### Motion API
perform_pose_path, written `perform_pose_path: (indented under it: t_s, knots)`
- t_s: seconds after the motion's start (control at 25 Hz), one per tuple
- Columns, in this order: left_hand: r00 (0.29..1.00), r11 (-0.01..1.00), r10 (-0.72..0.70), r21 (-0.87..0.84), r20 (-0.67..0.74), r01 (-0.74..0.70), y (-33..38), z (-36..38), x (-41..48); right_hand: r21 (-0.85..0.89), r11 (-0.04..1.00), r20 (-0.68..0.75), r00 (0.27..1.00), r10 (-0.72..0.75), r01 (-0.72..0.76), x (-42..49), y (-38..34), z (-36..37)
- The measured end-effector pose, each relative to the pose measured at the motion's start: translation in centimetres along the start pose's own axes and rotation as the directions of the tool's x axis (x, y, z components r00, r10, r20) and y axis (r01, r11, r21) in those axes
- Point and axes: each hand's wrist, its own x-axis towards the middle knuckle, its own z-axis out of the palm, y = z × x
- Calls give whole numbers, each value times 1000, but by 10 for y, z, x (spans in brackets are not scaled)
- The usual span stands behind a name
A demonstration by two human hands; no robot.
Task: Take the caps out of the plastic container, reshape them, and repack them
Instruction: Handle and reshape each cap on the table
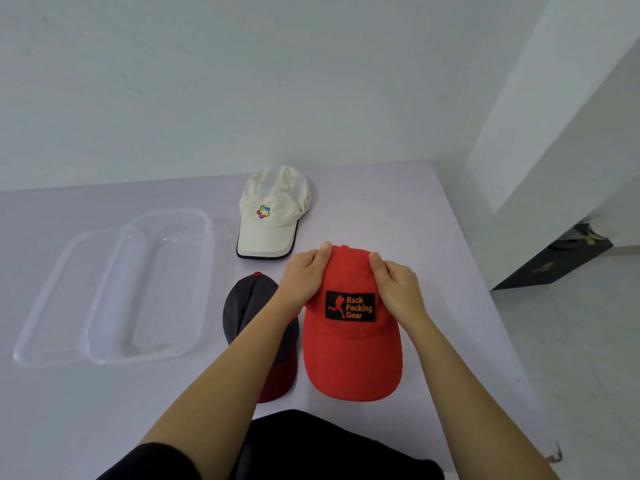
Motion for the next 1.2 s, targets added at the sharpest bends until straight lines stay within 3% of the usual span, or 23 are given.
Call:
perform_pose_path:
  t_s: [0.12,0.32,0.52,0.72,0.8,0.92,1.2]
  knots:
    - [999,993,-21,118,35,17,-30,11,7,-83,994,67,995,78,-72,7,30,4]
    - [982,967,-114,243,152,75,-66,25,17,-166,973,327,923,205,-157,17,65,-3]
    - [947,945,-200,303,253,119,-72,32,32,-259,949,316,912,261,-181,30,74,-7]
    - [882,939,-336,192,331,286,-67,26,47,-197,947,370,875,311,-254,44,69,-10]
    - [860,925,-364,244,358,291,-64,23,50,-214,945,394,864,314,-246,48,66,-12]
    - [884,908,-327,371,333,195,-48,16,55,-308,939,413,867,277,-153,56,57,-19]
    - [959,954,-115,299,260,34,14,-28,73,-336,941,357,929,95,33,79,-9,-19]
